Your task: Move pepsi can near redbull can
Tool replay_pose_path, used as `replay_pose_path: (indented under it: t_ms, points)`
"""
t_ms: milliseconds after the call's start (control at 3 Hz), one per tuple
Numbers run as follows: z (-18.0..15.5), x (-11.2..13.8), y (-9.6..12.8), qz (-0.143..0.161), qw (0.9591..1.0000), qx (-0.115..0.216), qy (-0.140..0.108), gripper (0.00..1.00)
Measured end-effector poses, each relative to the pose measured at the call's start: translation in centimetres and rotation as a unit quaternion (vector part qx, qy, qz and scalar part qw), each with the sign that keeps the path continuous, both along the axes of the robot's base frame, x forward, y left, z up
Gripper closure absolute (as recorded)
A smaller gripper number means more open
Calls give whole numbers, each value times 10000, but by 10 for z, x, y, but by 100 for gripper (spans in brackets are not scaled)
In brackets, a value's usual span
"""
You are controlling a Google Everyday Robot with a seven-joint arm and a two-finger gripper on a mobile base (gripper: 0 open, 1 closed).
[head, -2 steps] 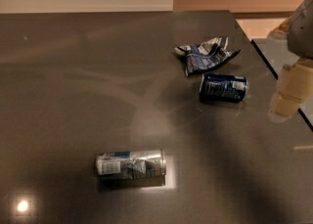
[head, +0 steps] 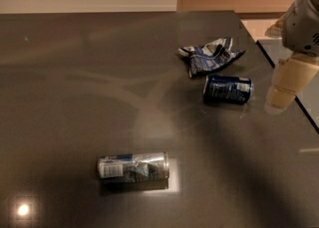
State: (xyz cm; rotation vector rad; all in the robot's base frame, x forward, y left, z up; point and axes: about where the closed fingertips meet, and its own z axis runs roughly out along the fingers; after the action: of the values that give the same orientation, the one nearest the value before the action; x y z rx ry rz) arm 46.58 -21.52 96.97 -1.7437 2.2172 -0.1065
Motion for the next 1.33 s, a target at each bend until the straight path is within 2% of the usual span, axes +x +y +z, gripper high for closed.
replay_pose_path:
  t_ms: [667,1333]
  points:
    - [-44,39,3,161,9997,-56,186,0]
    - [-86,64,6,158,9978,51,645,0]
